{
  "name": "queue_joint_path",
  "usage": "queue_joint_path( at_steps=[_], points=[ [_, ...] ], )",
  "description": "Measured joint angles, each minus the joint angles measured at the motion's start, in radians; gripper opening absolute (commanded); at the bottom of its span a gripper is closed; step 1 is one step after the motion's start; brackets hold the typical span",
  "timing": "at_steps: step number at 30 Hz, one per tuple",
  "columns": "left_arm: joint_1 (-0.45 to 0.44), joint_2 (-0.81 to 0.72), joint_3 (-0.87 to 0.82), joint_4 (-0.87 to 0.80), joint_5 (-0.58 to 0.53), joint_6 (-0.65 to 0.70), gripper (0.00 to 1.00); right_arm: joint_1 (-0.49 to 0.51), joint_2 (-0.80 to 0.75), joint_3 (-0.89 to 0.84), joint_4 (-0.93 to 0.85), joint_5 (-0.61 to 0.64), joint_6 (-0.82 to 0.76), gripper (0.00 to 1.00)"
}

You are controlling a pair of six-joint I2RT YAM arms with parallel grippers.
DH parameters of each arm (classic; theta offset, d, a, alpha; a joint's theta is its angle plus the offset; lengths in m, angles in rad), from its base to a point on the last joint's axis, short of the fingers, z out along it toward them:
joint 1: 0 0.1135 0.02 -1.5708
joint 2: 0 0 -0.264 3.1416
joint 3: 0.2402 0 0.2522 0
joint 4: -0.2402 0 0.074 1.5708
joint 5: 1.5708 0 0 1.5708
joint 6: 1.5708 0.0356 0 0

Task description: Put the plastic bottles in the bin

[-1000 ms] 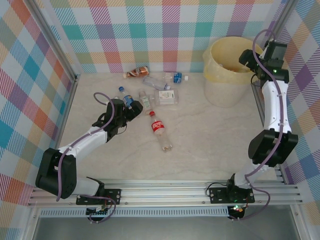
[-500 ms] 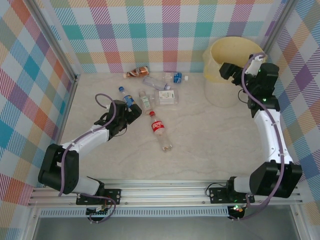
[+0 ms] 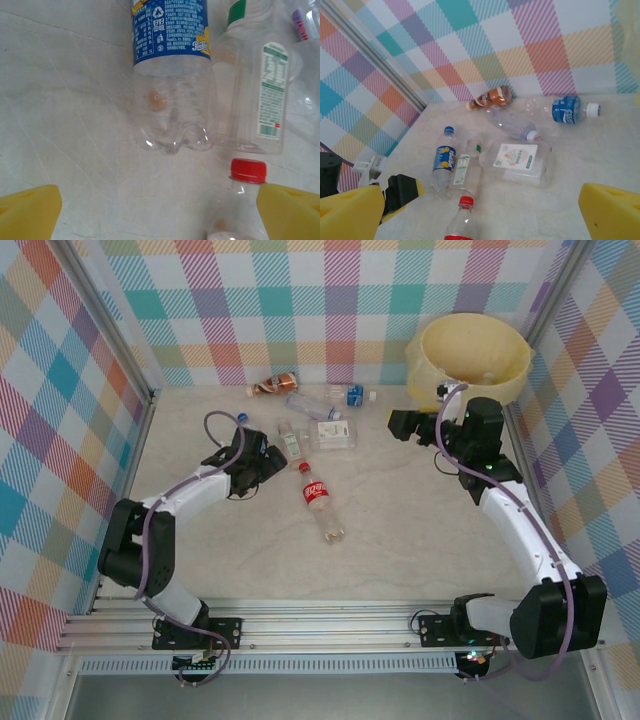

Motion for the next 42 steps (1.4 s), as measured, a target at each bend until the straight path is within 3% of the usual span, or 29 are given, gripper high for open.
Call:
queue_joint_path(
  at_steps=[8, 21, 32, 42],
  points=[
    [0.019, 0.121, 0.106, -0.023, -0.065, 0.053, 0.99, 0.018, 0.045, -0.009, 0.050, 0.011, 0.048, 1.00],
    [0.080, 0.306, 0.324, -0.063, -0.052, 0.129, 0.94, 0.025, 0.045, -0.009, 0.047, 0.026, 0.047, 1.00],
    [0.084, 0.396, 0.377, -0.062, -0.001, 0.161, 0.81, 0.030, 0.045, -0.009, 0.023, 0.039, 0.033, 1.00],
    [0.088, 0.380, 0.268, 0.019, 0.018, 0.186, 0.61, 0.031, 0.045, -0.009, 0.015, 0.046, 0.024, 1.00]
  ],
)
